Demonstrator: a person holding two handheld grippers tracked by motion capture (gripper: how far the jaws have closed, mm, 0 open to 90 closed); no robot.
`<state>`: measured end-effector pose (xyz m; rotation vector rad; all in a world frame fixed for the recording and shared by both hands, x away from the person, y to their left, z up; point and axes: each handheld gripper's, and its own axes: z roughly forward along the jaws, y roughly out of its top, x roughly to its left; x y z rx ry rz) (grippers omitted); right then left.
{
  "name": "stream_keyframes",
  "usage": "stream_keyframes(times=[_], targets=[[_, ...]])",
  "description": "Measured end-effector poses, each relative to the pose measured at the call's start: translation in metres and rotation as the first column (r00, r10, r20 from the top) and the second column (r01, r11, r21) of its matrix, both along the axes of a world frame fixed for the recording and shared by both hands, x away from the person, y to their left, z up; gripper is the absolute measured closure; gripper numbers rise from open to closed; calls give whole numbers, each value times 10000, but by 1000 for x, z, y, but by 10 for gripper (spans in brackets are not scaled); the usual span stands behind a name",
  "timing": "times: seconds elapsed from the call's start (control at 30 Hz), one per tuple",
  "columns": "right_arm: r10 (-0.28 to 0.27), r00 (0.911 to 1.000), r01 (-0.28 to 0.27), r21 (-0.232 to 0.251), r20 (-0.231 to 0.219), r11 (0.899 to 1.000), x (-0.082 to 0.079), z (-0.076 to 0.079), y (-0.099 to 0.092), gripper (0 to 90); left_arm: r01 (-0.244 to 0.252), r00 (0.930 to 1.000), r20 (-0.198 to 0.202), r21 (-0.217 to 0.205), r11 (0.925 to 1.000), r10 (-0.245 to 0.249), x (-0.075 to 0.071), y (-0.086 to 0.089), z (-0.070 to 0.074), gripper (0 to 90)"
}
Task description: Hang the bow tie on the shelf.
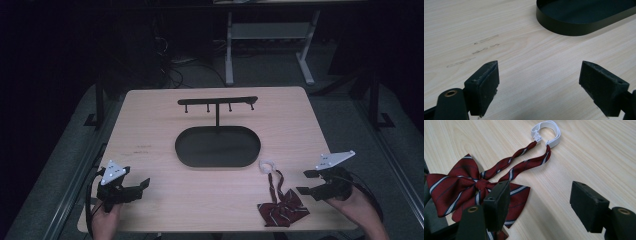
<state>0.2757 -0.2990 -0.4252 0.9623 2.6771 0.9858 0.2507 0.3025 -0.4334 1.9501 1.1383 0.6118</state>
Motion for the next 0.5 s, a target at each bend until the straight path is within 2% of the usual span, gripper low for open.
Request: stream_keyframes(times=[0.23,0.3,0.5], targets=[[143,9999,-144,-201,-35,9997,1,2,5,321,76,9999,-65,77,9999,-76,0,2,-1,161],[228,9997,-228,-386,-7,9990,3,6,11,325,-2,10000,26,-59,10000,2,-1,1,0,161],[482,9988,-476,-555,108,9973,9,16,25,344,-54,10000,66,-21,10000,54,-2,3,0,161]])
